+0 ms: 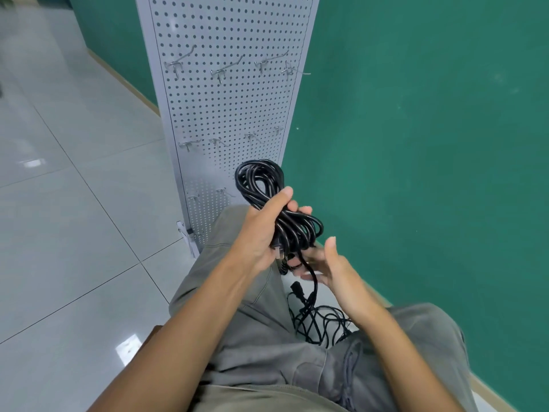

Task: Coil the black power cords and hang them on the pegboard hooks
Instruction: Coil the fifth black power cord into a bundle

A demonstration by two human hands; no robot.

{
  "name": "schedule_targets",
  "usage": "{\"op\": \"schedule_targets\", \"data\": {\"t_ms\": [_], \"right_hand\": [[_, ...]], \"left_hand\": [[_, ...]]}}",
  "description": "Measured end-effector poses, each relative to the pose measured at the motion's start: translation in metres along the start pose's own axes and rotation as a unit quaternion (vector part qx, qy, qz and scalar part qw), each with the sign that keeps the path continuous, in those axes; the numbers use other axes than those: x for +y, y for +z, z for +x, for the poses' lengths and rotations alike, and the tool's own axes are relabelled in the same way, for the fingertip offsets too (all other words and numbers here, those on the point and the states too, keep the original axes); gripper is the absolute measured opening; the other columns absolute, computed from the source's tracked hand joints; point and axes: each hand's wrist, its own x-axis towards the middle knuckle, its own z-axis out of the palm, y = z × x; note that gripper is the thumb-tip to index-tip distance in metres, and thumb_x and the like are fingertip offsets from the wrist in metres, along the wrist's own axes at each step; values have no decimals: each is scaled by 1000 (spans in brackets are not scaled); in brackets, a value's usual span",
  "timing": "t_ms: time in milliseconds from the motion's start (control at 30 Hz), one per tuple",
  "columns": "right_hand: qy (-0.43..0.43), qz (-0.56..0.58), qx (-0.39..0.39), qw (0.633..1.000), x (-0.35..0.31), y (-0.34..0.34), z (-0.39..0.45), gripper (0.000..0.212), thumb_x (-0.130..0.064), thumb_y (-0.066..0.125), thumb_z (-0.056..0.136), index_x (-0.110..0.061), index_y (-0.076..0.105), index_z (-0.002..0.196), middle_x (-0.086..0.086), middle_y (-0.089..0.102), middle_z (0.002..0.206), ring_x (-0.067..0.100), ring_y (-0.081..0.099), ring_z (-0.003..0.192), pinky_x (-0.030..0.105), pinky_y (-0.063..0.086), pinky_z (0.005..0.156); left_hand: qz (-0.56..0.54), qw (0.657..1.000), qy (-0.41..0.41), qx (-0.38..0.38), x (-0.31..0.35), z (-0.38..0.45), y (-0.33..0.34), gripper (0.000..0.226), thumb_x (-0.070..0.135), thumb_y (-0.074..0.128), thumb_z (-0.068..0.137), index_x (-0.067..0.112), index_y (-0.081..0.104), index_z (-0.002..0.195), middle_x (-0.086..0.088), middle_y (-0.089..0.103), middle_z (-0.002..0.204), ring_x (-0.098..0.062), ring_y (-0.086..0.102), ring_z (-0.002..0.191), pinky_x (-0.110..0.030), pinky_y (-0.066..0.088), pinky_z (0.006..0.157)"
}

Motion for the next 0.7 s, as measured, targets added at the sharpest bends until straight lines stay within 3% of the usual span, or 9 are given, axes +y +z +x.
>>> {"op": "schedule_targets", "data": {"t_ms": [67, 167, 267, 333, 433, 500, 567, 633, 700], "right_hand": [[5, -2, 0, 1000, 1, -4, -4, 56, -56, 29, 103, -20, 72, 111, 3, 78, 100, 20, 73, 100, 34, 56, 93], [-8, -24, -17, 1000, 1, -10, -12, 33, -24, 54, 105, -6, 72, 84, 7, 76, 81, 11, 67, 114, 23, 54, 87], [-29, -71, -45, 996, -7, -12, -20, 6, -11, 69, 96, -10, 75, 96, 3, 76, 81, 12, 73, 98, 16, 51, 86], [-42, -101, -52, 993, -18, -11, -26, 7, -9, 73, 93, -5, 74, 98, -5, 72, 74, 5, 69, 81, 14, 48, 81], [-95, -217, -46, 970, -40, -10, -33, 22, -17, 70, 96, 2, 66, 86, -4, 52, 69, 6, 49, 65, 20, 43, 70], [-152, -313, -27, 937, -60, -9, -37, 17, -20, 64, 99, -5, 71, 94, -7, 61, 76, 7, 53, 69, 27, 47, 73], [-193, -355, -17, 915, -78, -7, -40, 18, -15, 58, 102, -10, 74, 109, -12, 66, 86, -2, 57, 82, 19, 44, 75], [-202, -361, -18, 910, -92, -6, -40, 27, -9, 54, 104, -14, 70, 125, -19, 63, 92, -21, 51, 89, 4, 37, 79], [-205, -353, -11, 913, -101, -11, -39, 31, -7, 53, 103, -17, 68, 129, -20, 64, 95, -22, 53, 93, 1, 36, 83]], "left_hand": [[-20, 999, 15, 41, 7, 1, -2, 28, 28, 63, 101, 15, 60, 76, -10, 67, 91, -19, 75, 92, -36, 62, 69], [-41, 994, 44, 89, 16, 5, -11, 26, 24, 61, 103, 13, 62, 79, -1, 76, 81, -19, 75, 104, -39, 62, 72], [-36, 990, 59, 125, 18, 9, -19, 27, 23, 62, 103, 13, 62, 77, -2, 77, 79, -18, 77, 96, -39, 62, 71], [-18, 986, 69, 149, 17, 11, -22, 29, 25, 64, 102, 13, 61, 75, -7, 77, 81, -18, 77, 86, -41, 61, 69], [45, 982, 95, 159, 12, 13, -21, 30, 22, 62, 103, 12, 58, 75, 1, 72, 67, -17, 76, 77, -48, 61, 77], [96, 980, 98, 146, 6, 11, -17, 28, 20, 60, 104, 12, 58, 77, 5, 69, 62, -18, 75, 77, -51, 61, 83], [120, 984, 88, 101, 1, 8, -10, 27, 19, 60, 104, 10, 58, 79, 4, 66, 62, -20, 73, 76, -48, 61, 81], [137, 987, 67, 47, 0, 4, -6, 27, 20, 60, 104, 6, 57, 82, 1, 62, 64, -18, 70, 68, -37, 59, 68], [172, 984, 48, -13, 1, -1, -3, 32, 24, 58, 105, -2, 57, 87, -1, 58, 62, -15, 63, 57, -26, 53, 54]]}}
